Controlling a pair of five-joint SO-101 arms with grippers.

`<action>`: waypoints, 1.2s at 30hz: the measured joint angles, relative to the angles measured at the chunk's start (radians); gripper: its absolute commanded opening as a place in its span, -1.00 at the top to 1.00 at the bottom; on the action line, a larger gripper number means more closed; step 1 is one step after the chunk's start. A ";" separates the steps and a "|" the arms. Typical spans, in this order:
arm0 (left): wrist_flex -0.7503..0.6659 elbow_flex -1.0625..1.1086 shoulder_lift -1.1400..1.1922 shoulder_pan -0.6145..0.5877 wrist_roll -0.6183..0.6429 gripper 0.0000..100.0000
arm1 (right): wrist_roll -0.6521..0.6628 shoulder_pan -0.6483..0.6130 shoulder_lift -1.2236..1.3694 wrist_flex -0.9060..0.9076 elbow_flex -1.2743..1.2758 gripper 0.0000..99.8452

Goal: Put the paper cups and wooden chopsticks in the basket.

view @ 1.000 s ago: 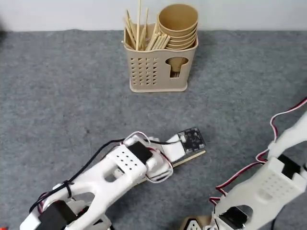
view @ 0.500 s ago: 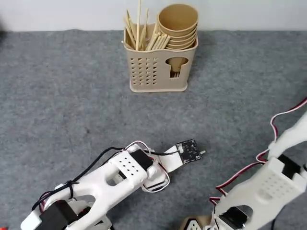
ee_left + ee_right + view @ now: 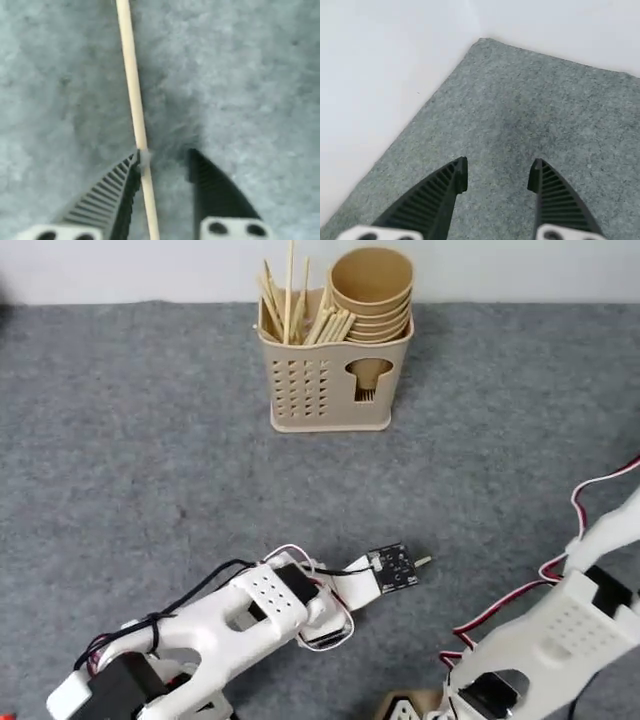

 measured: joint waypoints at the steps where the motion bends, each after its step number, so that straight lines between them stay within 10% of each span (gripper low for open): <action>1: 0.000 -0.014 0.009 0.000 0.002 0.97 | 0.000 0.000 0.000 0.000 0.000 0.58; 14: 0.043 -0.308 0.015 -0.008 0.005 0.97 | 0.000 0.009 0.000 0.000 0.000 0.58; 23: 0.147 -0.743 0.009 -0.012 0.333 0.97 | 0.000 0.009 0.000 0.000 0.000 0.58; 36: -0.204 -0.861 -0.327 -0.244 0.374 0.97 | 0.000 0.008 0.000 0.000 0.000 0.58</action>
